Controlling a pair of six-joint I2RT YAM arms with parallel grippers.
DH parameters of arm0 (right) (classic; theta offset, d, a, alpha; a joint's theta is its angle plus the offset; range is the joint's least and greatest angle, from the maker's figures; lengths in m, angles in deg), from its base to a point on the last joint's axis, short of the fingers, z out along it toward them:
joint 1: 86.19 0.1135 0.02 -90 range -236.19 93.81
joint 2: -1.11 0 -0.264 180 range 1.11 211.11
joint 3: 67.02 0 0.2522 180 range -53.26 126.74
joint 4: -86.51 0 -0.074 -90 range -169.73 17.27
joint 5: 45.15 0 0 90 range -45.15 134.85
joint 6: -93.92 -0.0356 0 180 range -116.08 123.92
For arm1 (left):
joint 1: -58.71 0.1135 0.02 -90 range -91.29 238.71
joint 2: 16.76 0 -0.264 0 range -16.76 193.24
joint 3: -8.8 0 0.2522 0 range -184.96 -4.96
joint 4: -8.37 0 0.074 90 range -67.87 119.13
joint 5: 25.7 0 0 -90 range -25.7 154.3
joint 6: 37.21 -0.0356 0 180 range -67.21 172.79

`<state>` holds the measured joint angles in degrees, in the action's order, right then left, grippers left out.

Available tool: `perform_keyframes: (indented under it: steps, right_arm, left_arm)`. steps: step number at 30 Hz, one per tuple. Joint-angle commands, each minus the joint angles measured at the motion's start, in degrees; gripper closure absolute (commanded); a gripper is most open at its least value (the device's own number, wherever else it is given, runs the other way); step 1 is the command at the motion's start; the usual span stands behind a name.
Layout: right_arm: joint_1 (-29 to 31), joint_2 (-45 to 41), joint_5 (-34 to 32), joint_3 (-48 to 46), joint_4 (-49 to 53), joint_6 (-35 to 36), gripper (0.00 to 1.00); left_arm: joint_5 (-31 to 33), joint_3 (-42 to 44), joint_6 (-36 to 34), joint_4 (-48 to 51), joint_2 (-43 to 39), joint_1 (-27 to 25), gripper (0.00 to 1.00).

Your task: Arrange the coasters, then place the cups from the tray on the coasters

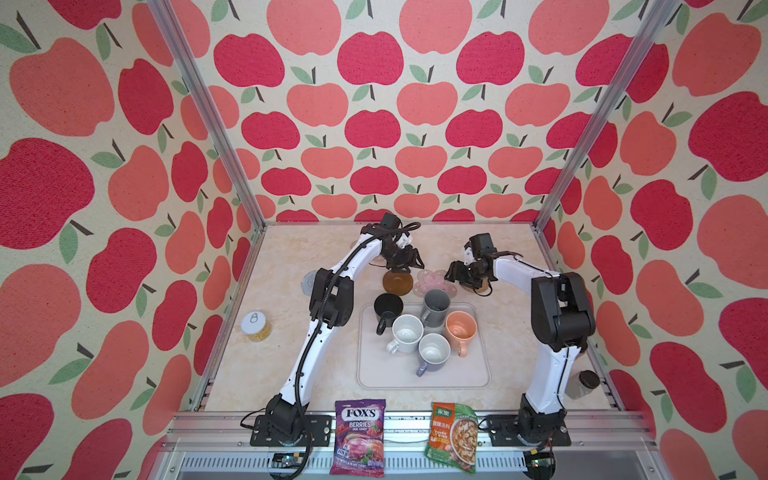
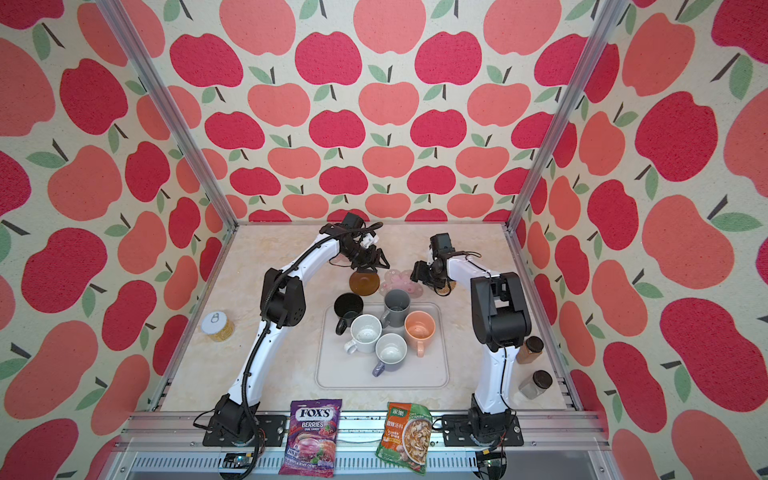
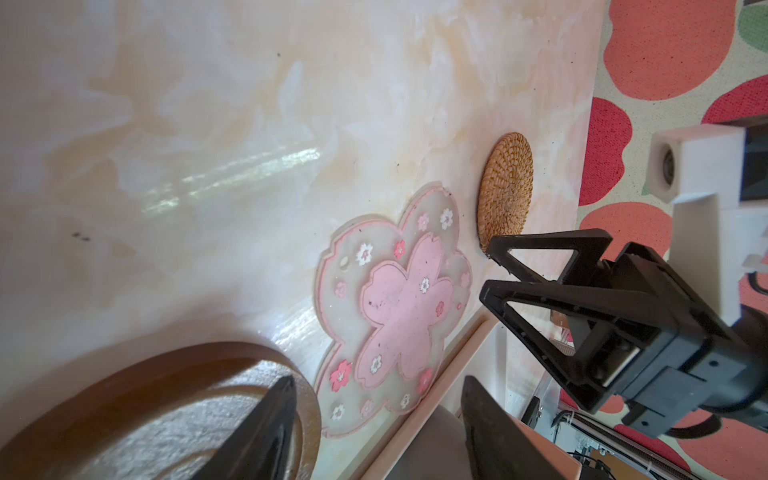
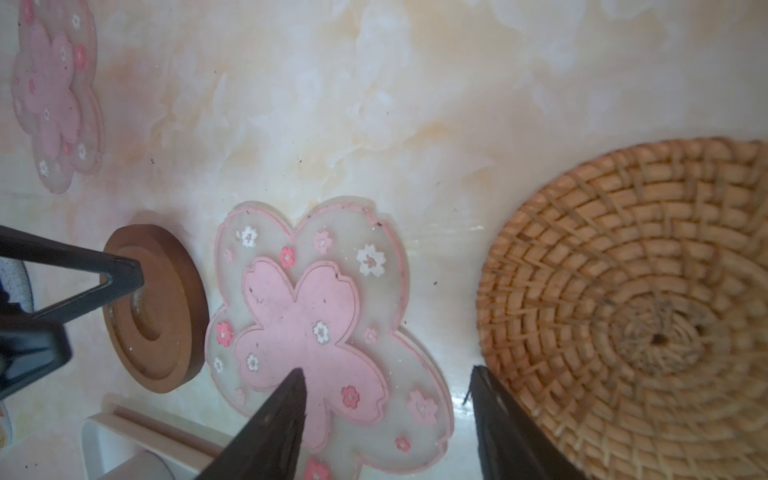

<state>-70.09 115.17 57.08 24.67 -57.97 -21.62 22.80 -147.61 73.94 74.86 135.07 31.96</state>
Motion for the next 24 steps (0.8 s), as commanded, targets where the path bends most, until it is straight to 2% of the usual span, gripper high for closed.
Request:
perform_keyframes:
  steps: [1, 12, 18, 24]
  right_arm:
    - [-0.4, 2.1, 1.5, 2.6, -0.6, 0.3, 0.35]
    - [-0.5, 6.4, 5.7, 4.4, -0.2, -0.7, 0.35]
    - [0.9, 7.3, 10.3, 4.3, -1.9, -2.7, 0.36]
    - [2.4, 8.0, 9.6, 5.8, 0.7, -2.2, 0.36]
  left_arm:
    - [-1.0, -2.9, 0.6, 2.6, 2.1, -0.2, 0.34]
    - [-3.4, -6.8, 3.3, 1.6, 6.4, -1.0, 0.35]
    - [-1.6, -6.7, 2.1, 3.7, 6.5, -1.0, 0.35]
    - [1.5, -6.7, 2.0, 5.8, 6.6, -1.1, 0.34]
